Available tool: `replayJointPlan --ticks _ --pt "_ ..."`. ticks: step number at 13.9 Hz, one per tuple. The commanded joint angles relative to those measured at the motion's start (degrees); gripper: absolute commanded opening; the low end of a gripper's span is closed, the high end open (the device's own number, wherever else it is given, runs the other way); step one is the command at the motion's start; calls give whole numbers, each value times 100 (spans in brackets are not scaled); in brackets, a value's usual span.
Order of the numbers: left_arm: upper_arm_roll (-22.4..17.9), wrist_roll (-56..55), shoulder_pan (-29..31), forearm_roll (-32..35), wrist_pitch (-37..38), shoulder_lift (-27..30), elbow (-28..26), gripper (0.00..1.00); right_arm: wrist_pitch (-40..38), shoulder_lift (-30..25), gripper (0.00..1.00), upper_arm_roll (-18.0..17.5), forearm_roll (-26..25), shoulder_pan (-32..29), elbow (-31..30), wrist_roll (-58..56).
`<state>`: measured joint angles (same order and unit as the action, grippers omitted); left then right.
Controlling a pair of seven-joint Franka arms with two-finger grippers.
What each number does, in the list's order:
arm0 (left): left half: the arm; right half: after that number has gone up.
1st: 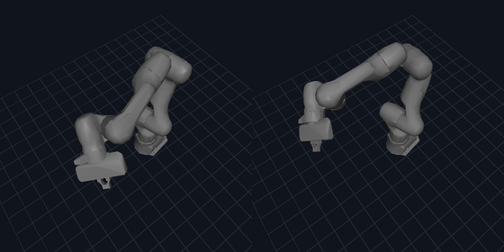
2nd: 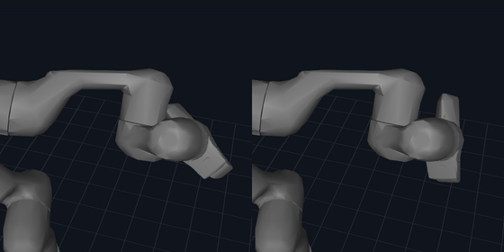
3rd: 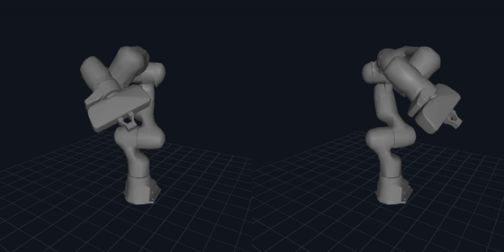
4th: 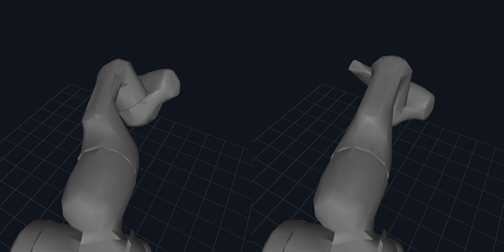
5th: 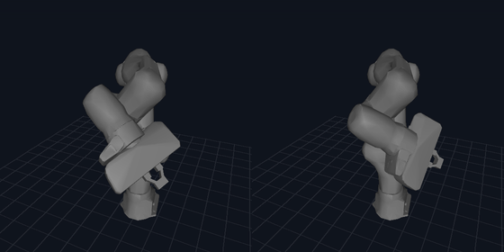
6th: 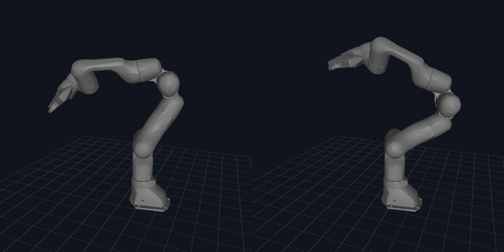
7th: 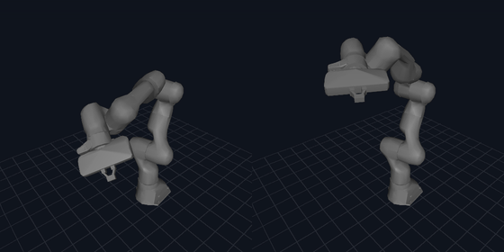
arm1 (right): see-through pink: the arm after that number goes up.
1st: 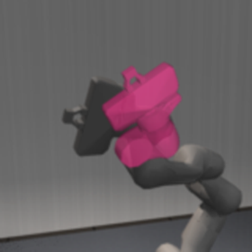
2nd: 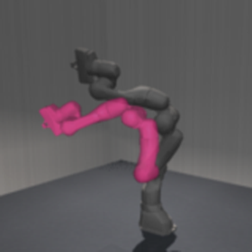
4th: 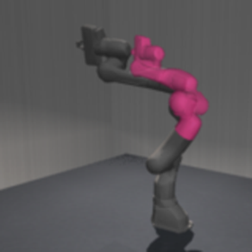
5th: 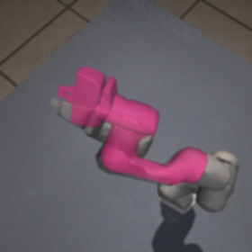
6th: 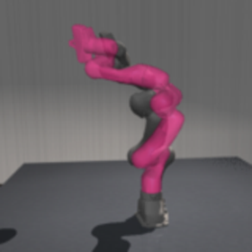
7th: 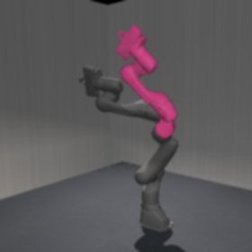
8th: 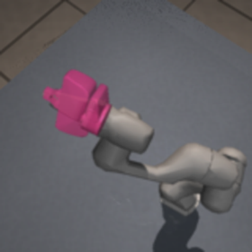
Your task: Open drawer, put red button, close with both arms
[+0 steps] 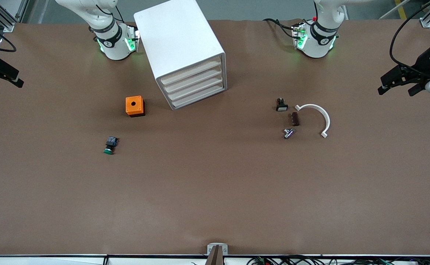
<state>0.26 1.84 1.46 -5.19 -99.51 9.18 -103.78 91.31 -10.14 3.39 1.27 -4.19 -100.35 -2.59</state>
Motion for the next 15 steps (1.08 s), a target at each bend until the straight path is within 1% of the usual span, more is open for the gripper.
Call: replayJointPlan --ticks 1,5,10,13,15 --pt "80 -271 -50 141 98 -241 472 100 -43 -67 100 13 93 6 -46 83" --pt "194 -386 -50 150 326 -312 736 100 -87 -67 100 13 84 6 -46 74" --pt "335 -508 -50 281 362 -356 982 100 -69 -67 100 -5 5 15 -46 48" --pt "387 -711 -58 308 580 -557 1272 100 -43 -67 100 -14 -153 24 -46 57" --pt "396 -711 -59 308 783 -742 1492 100 -17 -67 100 -14 -162 24 -46 57"
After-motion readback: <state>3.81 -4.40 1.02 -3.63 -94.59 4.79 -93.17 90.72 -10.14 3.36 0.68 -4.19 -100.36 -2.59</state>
